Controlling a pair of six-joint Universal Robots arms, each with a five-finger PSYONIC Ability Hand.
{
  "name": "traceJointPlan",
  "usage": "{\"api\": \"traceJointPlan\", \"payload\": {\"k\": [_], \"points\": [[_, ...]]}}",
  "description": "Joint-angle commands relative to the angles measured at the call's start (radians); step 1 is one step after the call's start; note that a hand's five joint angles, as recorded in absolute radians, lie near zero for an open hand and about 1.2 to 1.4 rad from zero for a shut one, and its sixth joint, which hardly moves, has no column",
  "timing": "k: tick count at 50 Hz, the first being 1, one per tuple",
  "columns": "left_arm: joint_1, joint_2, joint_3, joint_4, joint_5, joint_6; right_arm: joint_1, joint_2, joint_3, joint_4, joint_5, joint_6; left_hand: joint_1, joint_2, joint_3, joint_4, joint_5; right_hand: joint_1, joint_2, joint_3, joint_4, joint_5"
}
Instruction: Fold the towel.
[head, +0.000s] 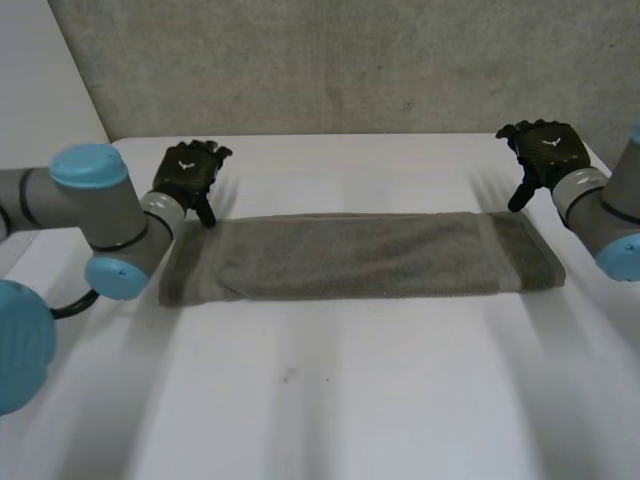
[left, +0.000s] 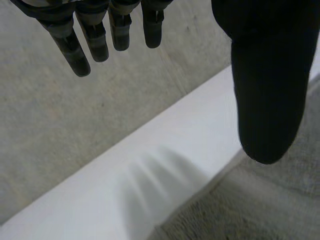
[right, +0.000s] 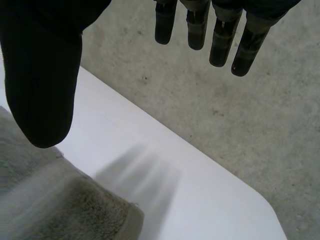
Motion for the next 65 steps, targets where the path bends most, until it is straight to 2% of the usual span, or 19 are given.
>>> {"api": "traceJointPlan", "payload": {"k": [1, 10, 18, 23, 26, 28, 29, 30, 31, 39, 45, 49, 54, 56, 59, 61, 62, 64, 65], "points": [[0.001, 0.256, -0.298, 0.012, 0.008, -0.004, -0.052, -0.234, 0.314, 0.004, -0.021, -0.005, -0.014, 0.001, -0.001, -0.002, -0.031, -0.037, -0.056, -0.043, -0.06, -0.073], [0.005, 0.442, -0.575, 0.015, 0.008, -0.007, -0.103, -0.303, 0.517, 0.009, -0.025, -0.094, -0.014, 0.001, -0.001, -0.002, -0.031, 0.22, 0.201, 0.214, 0.197, 0.183], [-0.005, 0.517, -0.736, 0.017, 0.008, -0.018, -0.132, -0.231, 0.571, -0.005, -0.035, -0.184, -0.014, 0.001, -0.001, -0.002, -0.031, 0.402, 0.383, 0.396, 0.379, 0.365], [-0.014, 0.537, -0.773, 0.037, 0.009, -0.055, -0.139, -0.174, 0.553, -0.013, -0.088, -0.189, -0.014, 0.001, -0.001, -0.002, -0.031, 0.499, 0.48, 0.493, 0.476, 0.462], [-0.014, 0.543, -0.787, 0.06, 0.009, -0.072, -0.144, -0.139, 0.534, -0.045, -0.104, -0.193, -0.014, 0.001, -0.001, -0.002, -0.031, 0.622, 0.604, 0.616, 0.599, 0.586], [-0.011, 0.545, -0.791, 0.072, 0.009, -0.078, -0.147, -0.106, 0.521, -0.094, -0.102, -0.204, -0.014, 0.001, -0.001, -0.002, -0.031, 0.862, 0.843, 0.856, 0.838, 0.825], [-0.011, 0.545, -0.791, 0.072, 0.009, -0.078, -0.147, -0.105, 0.521, -0.094, -0.102, -0.204, -0.014, 0.001, -0.001, -0.002, -0.031, 0.863, 0.844, 0.857, 0.84, 0.826], [-0.009, 0.545, -0.791, 0.072, 0.009, -0.079, -0.149, -0.089, 0.511, -0.114, -0.096, -0.209, -0.014, 0.001, -0.001, -0.002, -0.031, 1.081, 1.062, 1.075, 1.058, 1.044], [-0.009, 0.545, -0.791, 0.072, 0.009, -0.079, -0.153, -0.081, 0.499, -0.128, -0.085, -0.212, -0.014, 0.001, -0.001, -0.002, -0.031, 1.184, 1.165, 1.178, 1.161, 1.147], [-0.009, 0.546, -0.816, 0.072, 0.009, -0.081, -0.251, -0.174, 0.491, -0.137, 0.019, -0.224, -0.014, 0.001, -0.001, -0.002, -0.031, 1.185, 1.166, 1.179, 1.162, 1.148], [0.0, 0.591, -0.848, 0.074, 0.011, -0.081, -0.346, -0.203, 0.435, -0.119, 0.034, -0.27, -0.014, 0.001, -0.001, -0.002, -0.031, 1.185, 1.166, 1.179, 1.162, 1.148], [0.003, 0.603, -0.862, 0.074, 0.012, -0.081, -0.348, -0.216, 0.398, -0.108, 0.039, -0.321, -0.014, 0.001, -0.001, -0.002, -0.031, 1.185, 1.166, 1.179, 1.162, 1.148], [0.008, 0.621, -0.88, 0.074, 0.012, -0.081, -0.274, -0.236, 0.344, -0.106, 0.038, -0.321, -0.014, 0.001, -0.001, -0.002, -0.031, 1.185, 1.166, 1.179, 1.162, 1.148], [0.012, 0.631, -0.888, 0.075, 0.012, -0.081, -0.131, -0.253, 0.314, -0.112, 0.031, -0.286, -0.014, 0.001, -0.001, -0.002, -0.031, 1.185, 1.166, 1.179, 1.162, 1.148], [0.014, 0.632, -0.89, 0.077, 0.012, -0.081, -0.054, -0.25, 0.301, -0.116, 0.03, -0.264, -0.014, 0.001, -0.001, -0.002, -0.031, 1.185, 1.166, 1.179, 1.162, 1.148], [0.014, 0.635, -0.891, 0.08, 0.011, -0.081, 0.087, -0.233, 0.291, -0.132, 0.022, -0.241, -0.014, 0.001, -0.001, -0.002, -0.031, 1.185, 1.166, 1.179, 1.162, 1.148], [0.014, 0.635, -0.891, 0.08, 0.011, -0.081, 0.088, -0.233, 0.29, -0.132, 0.022, -0.241, -0.014, 0.001, -0.001, -0.002, -0.031, 1.185, 1.166, 1.179, 1.162, 1.148], [0.012, 0.637, -0.89, 0.081, 0.011, -0.081, 0.23, -0.199, 0.277, -0.174, 0.002, -0.235, -0.014, 0.001, -0.001, -0.002, -0.031, 1.185, 1.166, 1.179, 1.162, 1.148], [0.012, 0.637, -0.89, 0.081, 0.011, -0.081, 0.23, -0.199, 0.277, -0.174, 0.002, -0.235, -0.014, 0.001, -0.001, -0.002, -0.031, 1.185, 1.166, 1.179, 1.162, 1.148]]}}
